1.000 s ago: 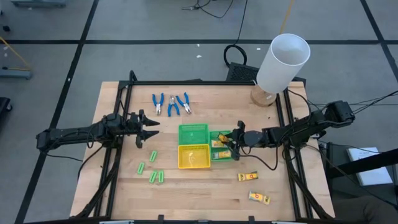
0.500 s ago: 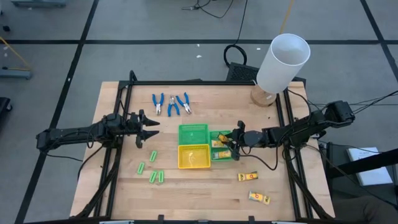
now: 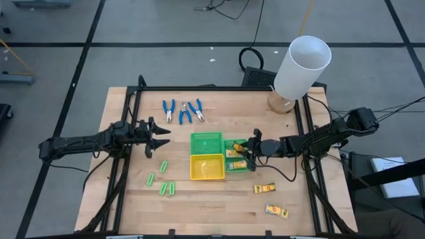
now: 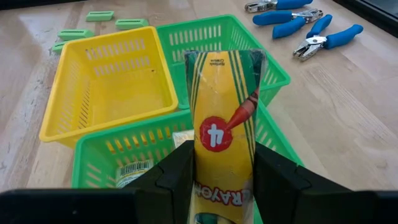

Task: Pick & Place School Supplies
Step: Put the yellow crayon box into the right green bin

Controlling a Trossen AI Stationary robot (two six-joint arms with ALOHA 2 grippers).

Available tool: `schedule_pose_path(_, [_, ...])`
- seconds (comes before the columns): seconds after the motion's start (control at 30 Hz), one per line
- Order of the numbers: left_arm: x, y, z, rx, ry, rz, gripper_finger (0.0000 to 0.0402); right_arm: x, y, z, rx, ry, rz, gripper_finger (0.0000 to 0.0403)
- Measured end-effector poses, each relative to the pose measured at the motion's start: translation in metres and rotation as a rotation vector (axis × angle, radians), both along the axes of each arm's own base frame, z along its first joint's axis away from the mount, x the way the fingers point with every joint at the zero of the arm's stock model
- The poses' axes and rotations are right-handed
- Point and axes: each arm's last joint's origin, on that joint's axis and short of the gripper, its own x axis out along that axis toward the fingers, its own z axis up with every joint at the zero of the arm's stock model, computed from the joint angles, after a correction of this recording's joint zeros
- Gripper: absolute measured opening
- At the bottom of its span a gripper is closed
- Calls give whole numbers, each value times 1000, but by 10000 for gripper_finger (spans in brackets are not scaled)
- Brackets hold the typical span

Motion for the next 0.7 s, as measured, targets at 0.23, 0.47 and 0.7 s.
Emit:
schedule_pose_path(0.23, [0,0,0,0,0,0,214,0,0,0,0,0,0,134])
schedule_pose_path(0.47, [0,0,0,0,0,0,214,0,0,0,0,0,0,146])
schedule_pose_path(0.7, [0,0,0,0,0,0,214,0,0,0,2,-1,-1,172])
